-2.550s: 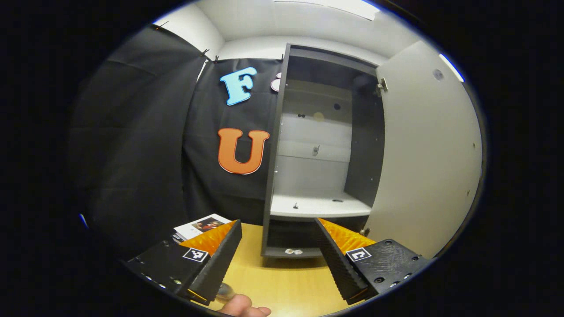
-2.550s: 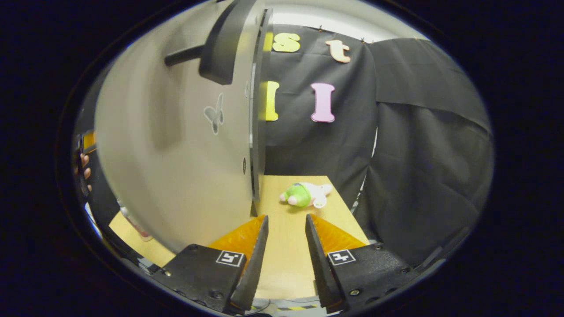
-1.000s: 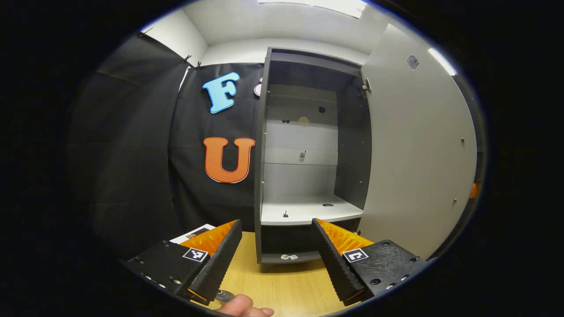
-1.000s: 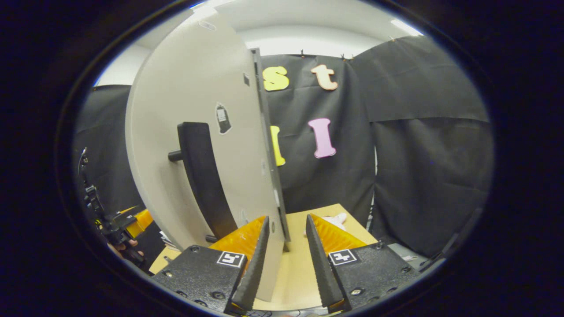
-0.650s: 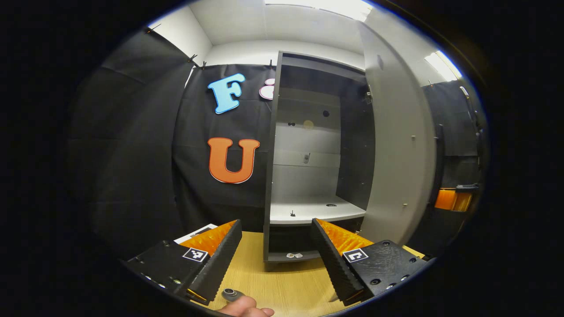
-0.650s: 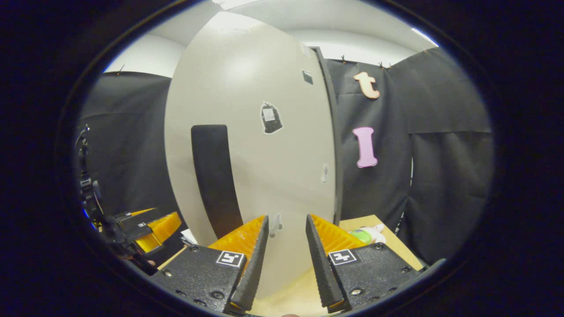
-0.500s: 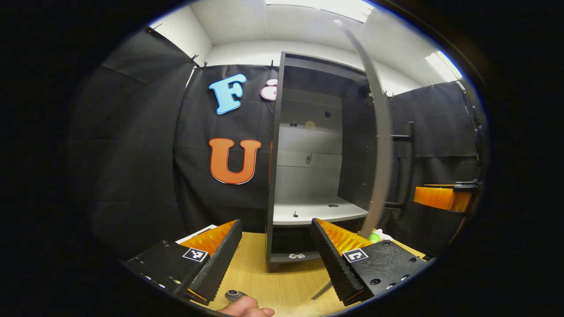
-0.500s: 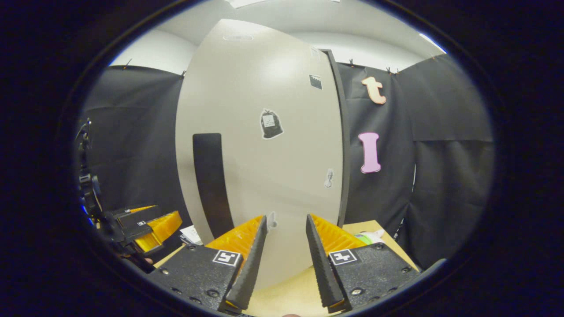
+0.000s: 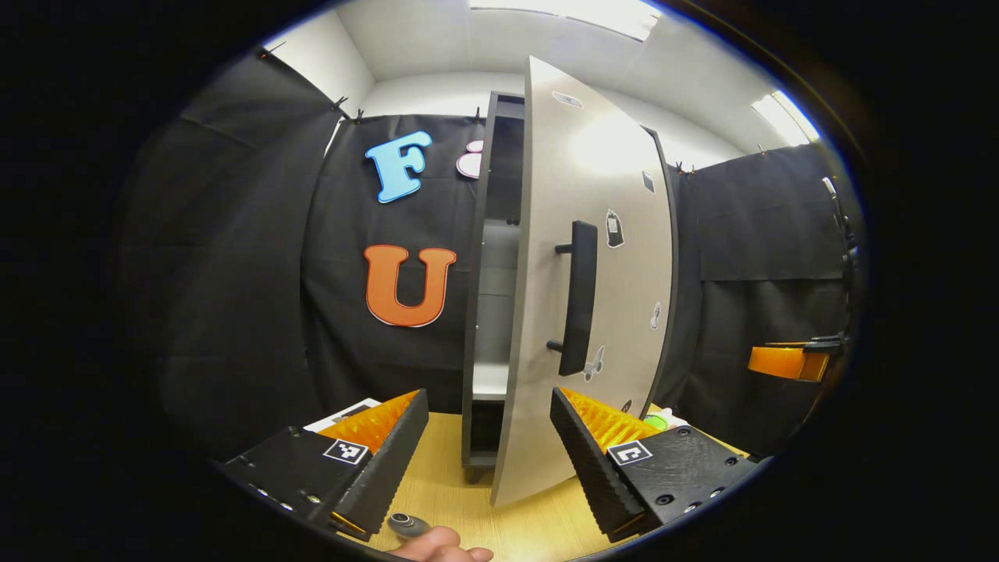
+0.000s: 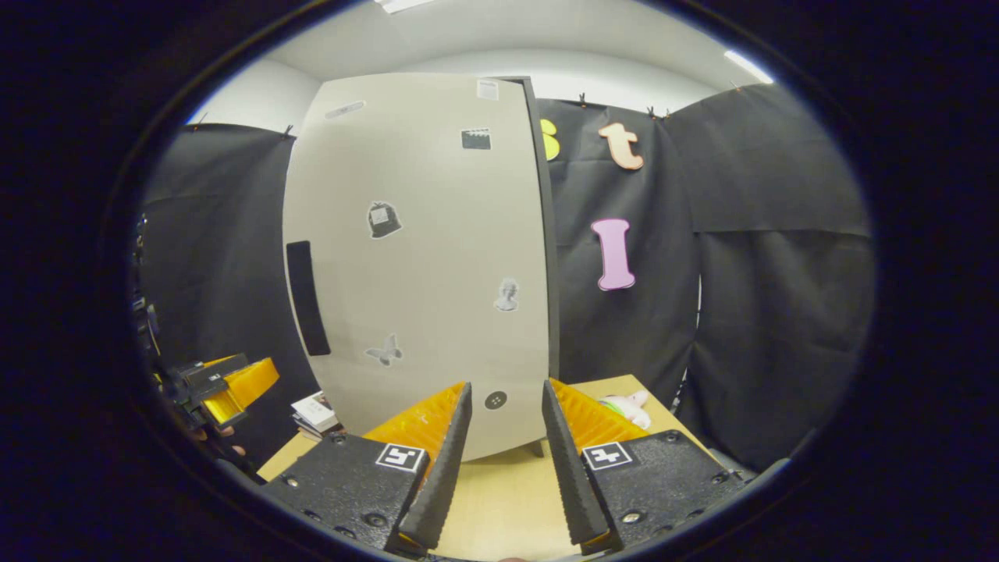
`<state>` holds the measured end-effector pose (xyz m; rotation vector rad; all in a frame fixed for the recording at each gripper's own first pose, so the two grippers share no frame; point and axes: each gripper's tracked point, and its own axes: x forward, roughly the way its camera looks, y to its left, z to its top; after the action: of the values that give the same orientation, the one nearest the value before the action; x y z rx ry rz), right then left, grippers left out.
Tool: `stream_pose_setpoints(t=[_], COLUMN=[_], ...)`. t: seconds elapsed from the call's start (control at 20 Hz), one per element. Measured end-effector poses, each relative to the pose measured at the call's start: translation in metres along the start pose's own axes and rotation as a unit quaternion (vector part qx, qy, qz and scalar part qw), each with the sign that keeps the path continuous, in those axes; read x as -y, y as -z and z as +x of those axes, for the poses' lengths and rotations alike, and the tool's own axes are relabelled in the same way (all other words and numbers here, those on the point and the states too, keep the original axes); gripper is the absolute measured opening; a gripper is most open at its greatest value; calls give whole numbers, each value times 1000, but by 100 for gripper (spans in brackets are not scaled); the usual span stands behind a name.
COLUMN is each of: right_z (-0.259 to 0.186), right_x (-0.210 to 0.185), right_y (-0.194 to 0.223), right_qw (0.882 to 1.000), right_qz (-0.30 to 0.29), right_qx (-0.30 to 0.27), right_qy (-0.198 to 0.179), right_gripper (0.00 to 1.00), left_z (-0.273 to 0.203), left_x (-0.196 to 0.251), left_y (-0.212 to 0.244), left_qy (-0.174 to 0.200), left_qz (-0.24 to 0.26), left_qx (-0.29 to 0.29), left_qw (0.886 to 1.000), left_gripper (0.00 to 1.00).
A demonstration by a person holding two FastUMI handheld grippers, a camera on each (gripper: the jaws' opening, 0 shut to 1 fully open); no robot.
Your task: Open the cabinet door with the right hand, grasp the bottle in the cabinet with the left hand and place it on the coaster, then close the cabinet door with the right hand.
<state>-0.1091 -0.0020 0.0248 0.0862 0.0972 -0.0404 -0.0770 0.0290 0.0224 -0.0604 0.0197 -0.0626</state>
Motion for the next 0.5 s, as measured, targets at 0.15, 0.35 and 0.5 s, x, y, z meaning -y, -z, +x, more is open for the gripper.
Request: stream_pose_setpoints(t=[0.15,0.35,0.5], right_z=[3,11,19], right_x=[5,15,22], right_y=[-1,2,2], right_qw=[1000,1000,1000], right_qz=[-3,-1,-5], right_qx=[-2,-10,-11], right_qy=[-1,-5,-11], right_gripper=[58,58,58], left_z=[2,4,5], left_x=[6,7,9], left_y=[2,2,3], left_qy=[-3,-13,-20], left_qz=[2,3,3], left_qx=[-1,0,-3], left_qw=[1000,1000,1000], left_gripper=[95,95,95])
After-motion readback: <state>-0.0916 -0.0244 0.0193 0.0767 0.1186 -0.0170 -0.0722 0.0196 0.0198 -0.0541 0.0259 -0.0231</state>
